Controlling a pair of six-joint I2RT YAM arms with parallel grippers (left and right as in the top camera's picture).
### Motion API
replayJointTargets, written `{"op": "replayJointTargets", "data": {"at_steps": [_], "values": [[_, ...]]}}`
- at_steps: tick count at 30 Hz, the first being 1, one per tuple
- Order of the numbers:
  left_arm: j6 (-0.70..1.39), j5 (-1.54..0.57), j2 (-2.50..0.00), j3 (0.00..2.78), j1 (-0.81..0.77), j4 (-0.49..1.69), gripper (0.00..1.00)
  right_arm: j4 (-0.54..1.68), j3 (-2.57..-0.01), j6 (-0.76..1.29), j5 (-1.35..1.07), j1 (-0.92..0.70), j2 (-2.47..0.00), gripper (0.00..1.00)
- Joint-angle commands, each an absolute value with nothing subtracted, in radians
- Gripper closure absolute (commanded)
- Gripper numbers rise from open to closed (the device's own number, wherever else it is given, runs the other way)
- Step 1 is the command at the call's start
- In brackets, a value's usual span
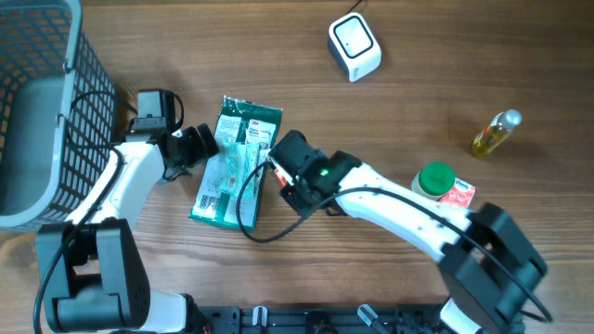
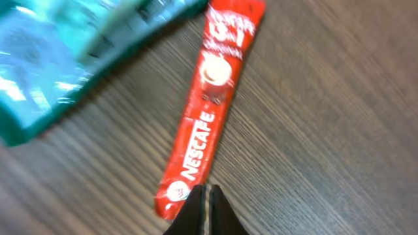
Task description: Scan the item barcode
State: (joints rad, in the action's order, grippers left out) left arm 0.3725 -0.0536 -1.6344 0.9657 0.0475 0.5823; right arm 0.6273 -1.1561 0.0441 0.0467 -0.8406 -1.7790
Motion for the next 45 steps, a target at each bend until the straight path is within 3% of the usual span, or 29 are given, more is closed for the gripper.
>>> {"op": "replayJointTargets", "data": {"at_steps": [1,4,8,15,17,19,20,30,45], "values": [[0.378,-0.051,-1.637,0.959,0.058,0.579,0.00,0.626,-1.169,0.092,0.096,-0.838,-1.837,0.51],[0.378,-0.051,-1.637,0.959,0.058,0.579,0.00,0.651,-1.169,0.105,0.081,-0.838,-1.851,0.43],[0.378,-0.051,-1.637,0.959,0.058,0.579,0.00,0.662,-1.169,0.109,-0.032,-0.838,-1.869,0.49],[0.378,-0.051,-1.637,0.959,0.058,0.579,0.00,0.669,-1.169,0.111,-0.027,-0.838,-1.952,0.51],[0.378,-0.051,-1.637,0.959,0.058,0.579,0.00,0.664,-1.169,0.111,-0.027,-0.838,-1.975,0.59],[0.378,-0.051,-1.637,0.959,0.058,0.579,0.00,0.663,-1.169,0.107,-0.026,-0.838,-1.987,0.93],[0.378,-0.051,-1.637,0.959,0.058,0.579,0.00,0.668,-1.171,0.108,-0.027,-0.836,-1.979,0.96],[0.378,-0.051,-1.637,0.959,0.058,0.579,0.00,0.671,-1.174,0.168,-0.353,-0.587,-1.626,0.96],[0.378,-0.051,-1.637,0.959,0.058,0.579,0.00,0.693,-1.169,0.300,-0.202,-0.558,-1.623,0.96]]}}
